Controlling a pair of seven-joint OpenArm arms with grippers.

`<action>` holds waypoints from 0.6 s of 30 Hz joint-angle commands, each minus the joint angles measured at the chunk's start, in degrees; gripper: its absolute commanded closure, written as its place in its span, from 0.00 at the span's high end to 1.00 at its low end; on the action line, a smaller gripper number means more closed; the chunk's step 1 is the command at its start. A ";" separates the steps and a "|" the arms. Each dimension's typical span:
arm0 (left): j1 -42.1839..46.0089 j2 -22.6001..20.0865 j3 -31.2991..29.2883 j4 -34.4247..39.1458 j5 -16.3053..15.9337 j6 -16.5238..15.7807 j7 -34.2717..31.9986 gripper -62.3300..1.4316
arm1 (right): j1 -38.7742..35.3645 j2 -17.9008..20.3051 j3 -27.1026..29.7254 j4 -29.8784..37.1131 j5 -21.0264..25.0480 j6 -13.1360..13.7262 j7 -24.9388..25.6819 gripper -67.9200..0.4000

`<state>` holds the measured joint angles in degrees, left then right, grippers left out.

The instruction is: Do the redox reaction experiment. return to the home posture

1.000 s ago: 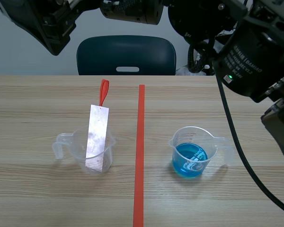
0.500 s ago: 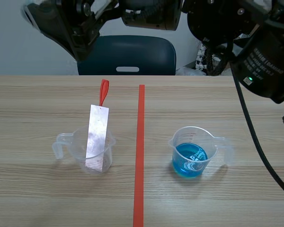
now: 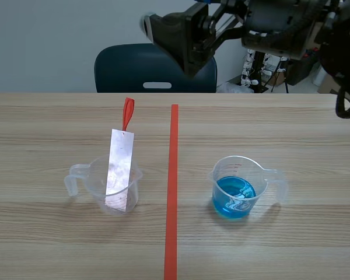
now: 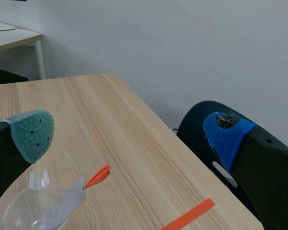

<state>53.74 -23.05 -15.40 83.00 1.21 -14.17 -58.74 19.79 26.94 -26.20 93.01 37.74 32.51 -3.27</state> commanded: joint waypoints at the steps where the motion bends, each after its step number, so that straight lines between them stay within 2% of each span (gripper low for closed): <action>1: 1.95 -0.55 -0.11 3.17 -0.44 -0.07 1.38 0.92 | -0.83 1.60 1.68 1.73 0.39 -0.20 1.73 1.00; 7: 6.12 -0.98 -0.11 15.76 -0.39 -0.07 10.25 0.92 | -7.80 5.49 9.03 4.61 -0.02 -0.20 2.58 1.00; 12: 6.58 -1.33 -0.07 22.58 -0.39 0.13 16.79 0.92 | -15.93 7.19 16.76 6.84 -0.04 -0.28 2.91 1.00; 15: 7.39 -3.61 -0.04 25.00 -0.44 1.22 18.88 0.92 | -20.20 7.17 21.57 6.97 -0.79 -0.66 3.82 1.00; 18: 8.74 -6.29 -0.04 26.40 -0.92 2.73 19.56 0.92 | -23.50 7.17 25.83 6.97 -4.33 -1.11 5.31 1.00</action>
<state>61.47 -28.75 -15.40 109.23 0.95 -11.73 -38.76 -4.69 33.80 -0.69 99.44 33.32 32.08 0.73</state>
